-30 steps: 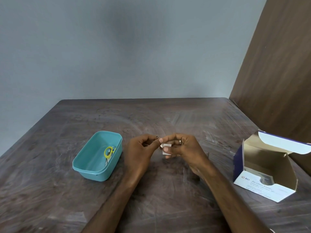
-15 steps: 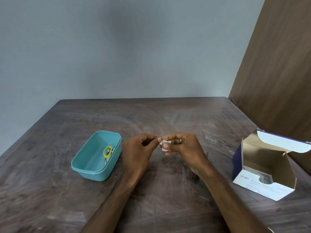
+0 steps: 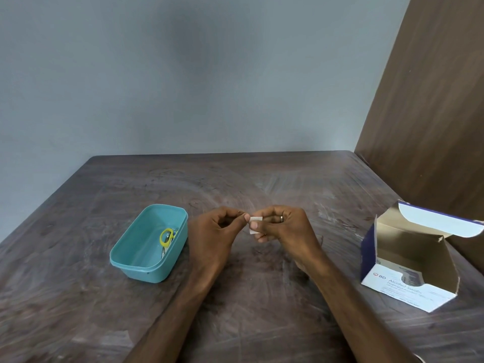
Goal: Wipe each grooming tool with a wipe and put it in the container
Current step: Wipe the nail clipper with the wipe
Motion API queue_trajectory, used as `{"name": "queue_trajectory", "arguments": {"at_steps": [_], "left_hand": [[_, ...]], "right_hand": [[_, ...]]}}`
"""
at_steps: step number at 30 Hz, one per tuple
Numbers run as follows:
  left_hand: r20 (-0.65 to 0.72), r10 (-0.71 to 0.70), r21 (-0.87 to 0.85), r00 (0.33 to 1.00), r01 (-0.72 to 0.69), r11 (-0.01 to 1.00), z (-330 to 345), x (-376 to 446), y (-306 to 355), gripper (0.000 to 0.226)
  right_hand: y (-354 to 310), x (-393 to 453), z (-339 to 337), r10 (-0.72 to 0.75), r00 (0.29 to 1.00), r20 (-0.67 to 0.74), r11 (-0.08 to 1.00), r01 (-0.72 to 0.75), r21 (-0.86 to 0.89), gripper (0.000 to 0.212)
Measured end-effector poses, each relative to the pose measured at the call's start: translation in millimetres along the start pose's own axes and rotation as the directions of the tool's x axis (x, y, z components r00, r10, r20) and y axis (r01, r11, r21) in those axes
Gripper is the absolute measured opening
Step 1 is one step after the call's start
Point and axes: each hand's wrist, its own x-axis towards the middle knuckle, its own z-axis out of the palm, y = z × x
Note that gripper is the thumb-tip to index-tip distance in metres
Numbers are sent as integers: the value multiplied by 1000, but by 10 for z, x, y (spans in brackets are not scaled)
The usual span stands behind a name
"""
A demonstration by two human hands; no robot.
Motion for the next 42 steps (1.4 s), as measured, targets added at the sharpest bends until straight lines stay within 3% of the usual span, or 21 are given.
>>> {"name": "queue_trajectory", "arguments": {"at_steps": [5, 10, 14, 19, 25, 37, 42], "left_hand": [[-9, -41, -29, 999, 41, 999, -2, 13, -26, 9], [-13, -144, -203, 989, 139, 969, -4, 23, 14, 5], [86, -273, -376, 958, 285, 882, -20, 19, 44, 8], [254, -347, -508, 903, 429, 747, -43, 39, 36, 17], [311, -327, -516, 892, 448, 730, -50, 47, 17, 23], [337, -357, -561, 871, 491, 667, -88, 90, -31, 17], [340, -350, -570, 873, 487, 662, -80, 79, -10, 15]], "right_hand": [[-7, -1, 1, 16, 1000, -4, 999, -15, 40, 11], [-42, -15, -2, 86, 996, 38, 983, -91, 159, 9], [-50, -8, -16, 182, 976, 116, 926, -210, 313, 10], [-71, -20, 5, 220, 953, 208, 904, -279, 323, 26], [-96, -39, -8, 211, 957, 200, 930, -259, 260, 25], [-86, -33, 3, 133, 963, 234, 923, -207, 325, 37], [-72, -25, 19, 120, 979, 163, 934, -167, 317, 30]]}}
